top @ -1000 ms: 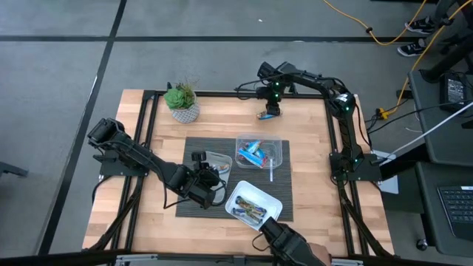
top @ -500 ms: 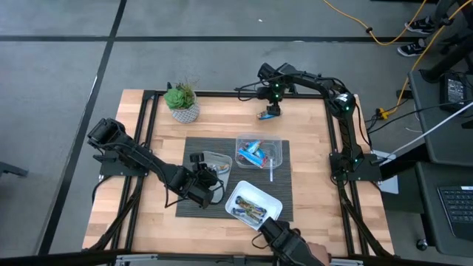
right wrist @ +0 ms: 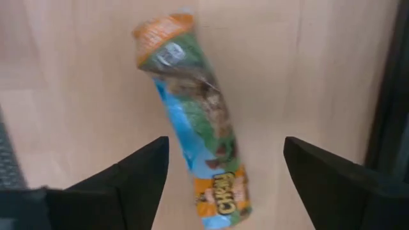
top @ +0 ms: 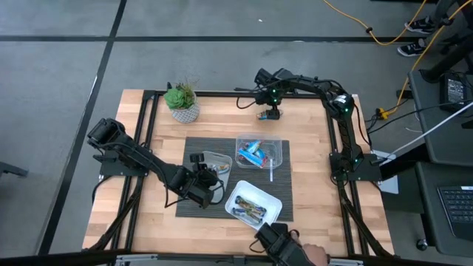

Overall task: Pick and place Granola Bars by type
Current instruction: Put the orange granola bar into the gray bin

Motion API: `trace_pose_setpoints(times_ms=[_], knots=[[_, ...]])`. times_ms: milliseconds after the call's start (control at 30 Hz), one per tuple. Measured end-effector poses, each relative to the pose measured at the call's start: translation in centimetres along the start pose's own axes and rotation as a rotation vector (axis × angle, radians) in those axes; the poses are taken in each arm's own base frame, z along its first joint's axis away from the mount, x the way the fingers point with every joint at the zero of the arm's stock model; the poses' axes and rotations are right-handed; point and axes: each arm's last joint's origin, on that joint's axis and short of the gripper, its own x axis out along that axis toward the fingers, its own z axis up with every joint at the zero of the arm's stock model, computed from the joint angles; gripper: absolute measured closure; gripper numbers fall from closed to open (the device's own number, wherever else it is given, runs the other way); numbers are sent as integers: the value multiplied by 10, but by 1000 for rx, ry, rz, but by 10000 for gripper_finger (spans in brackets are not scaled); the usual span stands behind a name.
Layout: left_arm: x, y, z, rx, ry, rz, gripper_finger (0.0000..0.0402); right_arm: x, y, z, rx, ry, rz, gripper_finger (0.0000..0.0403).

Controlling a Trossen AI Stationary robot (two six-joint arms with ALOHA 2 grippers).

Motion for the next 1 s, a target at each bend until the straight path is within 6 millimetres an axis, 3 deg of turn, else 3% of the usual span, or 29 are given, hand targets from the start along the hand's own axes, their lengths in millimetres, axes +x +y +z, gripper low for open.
trace_pose_setpoints(times_ms=[300, 1000], knots=[[-6, -1, 6, -10, -8, -42, 290, 0, 0, 0, 16, -1, 6, 128], [-8, -1, 9, 2, -16, -44, 290, 0, 2, -3, 10, 23, 30, 322]])
